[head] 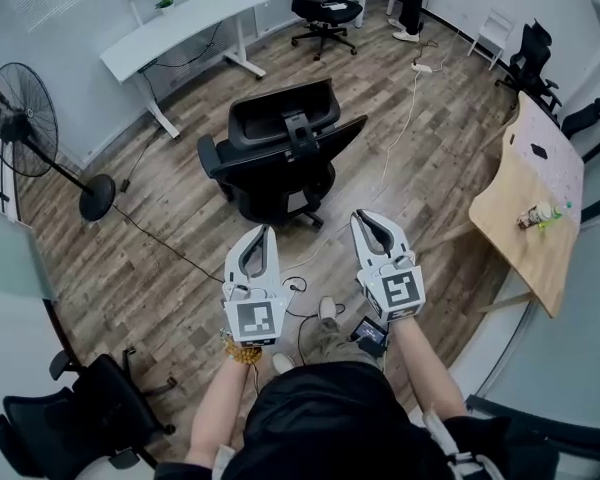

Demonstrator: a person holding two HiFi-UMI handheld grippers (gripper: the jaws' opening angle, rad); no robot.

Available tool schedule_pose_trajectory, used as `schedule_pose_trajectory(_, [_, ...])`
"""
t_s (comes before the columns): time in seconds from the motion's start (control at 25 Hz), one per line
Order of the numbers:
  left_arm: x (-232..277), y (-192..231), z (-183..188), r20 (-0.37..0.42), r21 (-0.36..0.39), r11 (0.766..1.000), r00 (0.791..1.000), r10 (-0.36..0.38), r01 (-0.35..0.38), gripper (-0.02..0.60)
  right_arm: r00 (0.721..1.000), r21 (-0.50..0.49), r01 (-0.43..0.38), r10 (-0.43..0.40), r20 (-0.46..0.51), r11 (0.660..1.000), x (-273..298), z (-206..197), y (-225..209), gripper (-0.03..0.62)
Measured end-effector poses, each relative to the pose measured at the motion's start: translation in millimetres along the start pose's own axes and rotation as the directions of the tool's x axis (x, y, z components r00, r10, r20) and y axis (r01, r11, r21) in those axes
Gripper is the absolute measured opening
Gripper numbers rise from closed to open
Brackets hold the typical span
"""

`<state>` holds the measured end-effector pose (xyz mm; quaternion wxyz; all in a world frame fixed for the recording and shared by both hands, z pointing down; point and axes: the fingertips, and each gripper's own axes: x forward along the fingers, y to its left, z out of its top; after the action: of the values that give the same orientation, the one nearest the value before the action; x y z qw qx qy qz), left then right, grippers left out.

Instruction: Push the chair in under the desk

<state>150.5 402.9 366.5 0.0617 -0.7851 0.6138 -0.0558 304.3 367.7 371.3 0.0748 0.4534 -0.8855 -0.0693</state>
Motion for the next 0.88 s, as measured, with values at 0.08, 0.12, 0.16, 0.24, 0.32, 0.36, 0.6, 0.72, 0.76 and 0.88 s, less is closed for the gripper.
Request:
schedule_pose_trajectory(0.08, [10, 1, -1, -0.003, 0.017, 1.0, 1.0, 0.005, -0.004, 0.009, 1.0, -0.013, -0.016, 0.016, 0.002, 1.0, 8, -3, -10, 0.028])
schedule_pose_trajectory(0.12, [15, 2, -3, -0.007, 0.023, 1.0, 1.0, 0.007, -0.007, 0.011, 1.0, -0.021, -0.026, 0.026, 0.002, 0.999, 13, -4, -15, 0.028])
schedule_pose_trajectory(0.16, [20, 2, -4, -0.013, 0.027, 1.0, 1.0, 0.01, -0.01, 0.011, 0.999, -0.029, -0.037, 0.037, 0.0, 0.999, 17, -6, -19, 0.028])
schedule_pose_trajectory(0.24, [29, 3, -8, -0.022, 0.044, 0.999, 1.0, 0.009, -0.008, 0.011, 0.998, -0.045, -0.059, 0.059, -0.006, 0.997, 26, -10, -27, 0.029])
schedule_pose_trajectory(0.32, [38, 4, -13, -0.037, 0.055, 0.998, 0.999, 0.012, -0.01, 0.011, 0.997, -0.057, -0.081, 0.08, -0.016, 0.995, 35, -15, -34, 0.029])
schedule_pose_trajectory(0.36, [42, 4, -15, -0.047, 0.056, 0.998, 0.999, 0.017, -0.014, 0.011, 0.995, -0.061, -0.094, 0.093, -0.022, 0.994, 39, -18, -38, 0.031])
schedule_pose_trajectory(0.6, [61, 4, -31, -0.096, 0.07, 0.996, 0.994, 0.055, -0.048, 0.011, 0.986, -0.077, -0.164, 0.161, -0.041, 0.984, 61, -32, -67, 0.037])
schedule_pose_trajectory(0.72, [71, 6, -42, -0.118, 0.079, 0.995, 0.991, 0.065, -0.056, 0.011, 0.978, -0.095, -0.205, 0.201, -0.05, 0.974, 74, -42, -82, 0.041])
schedule_pose_trajectory(0.76, [74, 7, -45, -0.128, 0.083, 0.995, 0.989, 0.073, -0.062, 0.011, 0.976, -0.098, -0.218, 0.214, -0.051, 0.971, 78, -45, -87, 0.041])
schedule_pose_trajectory(0.88, [81, 7, -48, -0.149, 0.098, 0.991, 0.984, 0.101, -0.087, 0.011, 0.963, -0.121, -0.267, 0.26, -0.07, 0.956, 90, -59, -104, 0.043])
